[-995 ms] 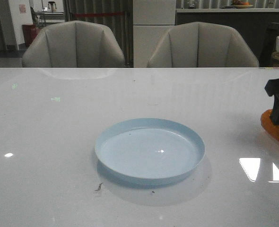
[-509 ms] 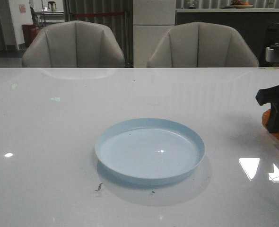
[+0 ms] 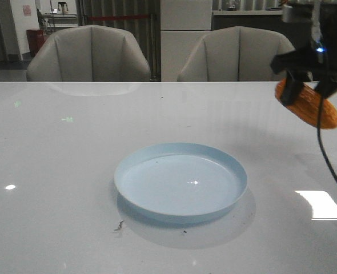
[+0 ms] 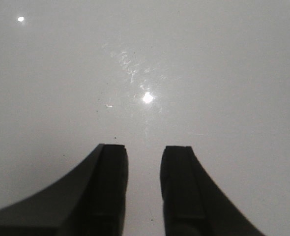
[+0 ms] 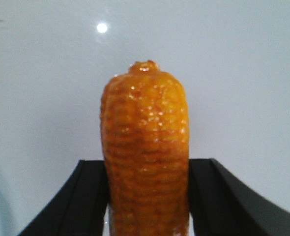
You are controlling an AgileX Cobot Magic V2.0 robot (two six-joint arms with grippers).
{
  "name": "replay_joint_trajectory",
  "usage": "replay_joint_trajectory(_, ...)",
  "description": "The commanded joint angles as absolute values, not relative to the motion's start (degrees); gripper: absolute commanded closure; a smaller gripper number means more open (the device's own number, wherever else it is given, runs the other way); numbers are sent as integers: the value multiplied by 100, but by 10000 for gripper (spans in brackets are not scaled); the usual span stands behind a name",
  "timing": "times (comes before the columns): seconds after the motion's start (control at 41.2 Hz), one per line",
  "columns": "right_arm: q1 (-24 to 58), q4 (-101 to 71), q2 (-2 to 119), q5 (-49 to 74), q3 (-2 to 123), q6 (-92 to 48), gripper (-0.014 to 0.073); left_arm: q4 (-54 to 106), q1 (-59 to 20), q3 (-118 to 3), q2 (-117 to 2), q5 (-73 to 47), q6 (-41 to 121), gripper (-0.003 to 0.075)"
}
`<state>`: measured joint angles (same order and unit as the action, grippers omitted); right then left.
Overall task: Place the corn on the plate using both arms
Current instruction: 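Carry the corn cob with the right gripper over the plate, then lower the corn onto the plate, open the right gripper, withdraw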
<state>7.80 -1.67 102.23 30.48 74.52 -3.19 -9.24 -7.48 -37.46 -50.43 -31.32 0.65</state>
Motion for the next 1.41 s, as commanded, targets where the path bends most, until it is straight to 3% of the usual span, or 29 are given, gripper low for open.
replay_joint_trajectory(0.0,1206,-141,9933,3157,7996,-477,275,-918,-749,-3910,-5023,-2768,0,461)
replay_joint_trajectory(0.291,2686,-141,9978,3600,8183,-556,275,-918,-749,-3910,-5023,-2768,0,461)
replay_joint_trajectory(0.534,3429,-141,10393,3724,8183,-573,271,-918,-749,-3910,-5023,-2734,0,461)
replay_joint_trajectory(0.752,3534,-141,10937,4120,8183,-568,264,-918,-749,-3910,-5023,-2734,0,461)
replay_joint_trajectory(1.043,3534,-147,11054,4048,8183,-505,27,-908,-749,-3910,-5023,-2734,0,461)
replay_joint_trajectory(1.383,3447,-123,10882,4551,8823,-505,23,-908,-749,-3910,-5023,-2734,0,461)
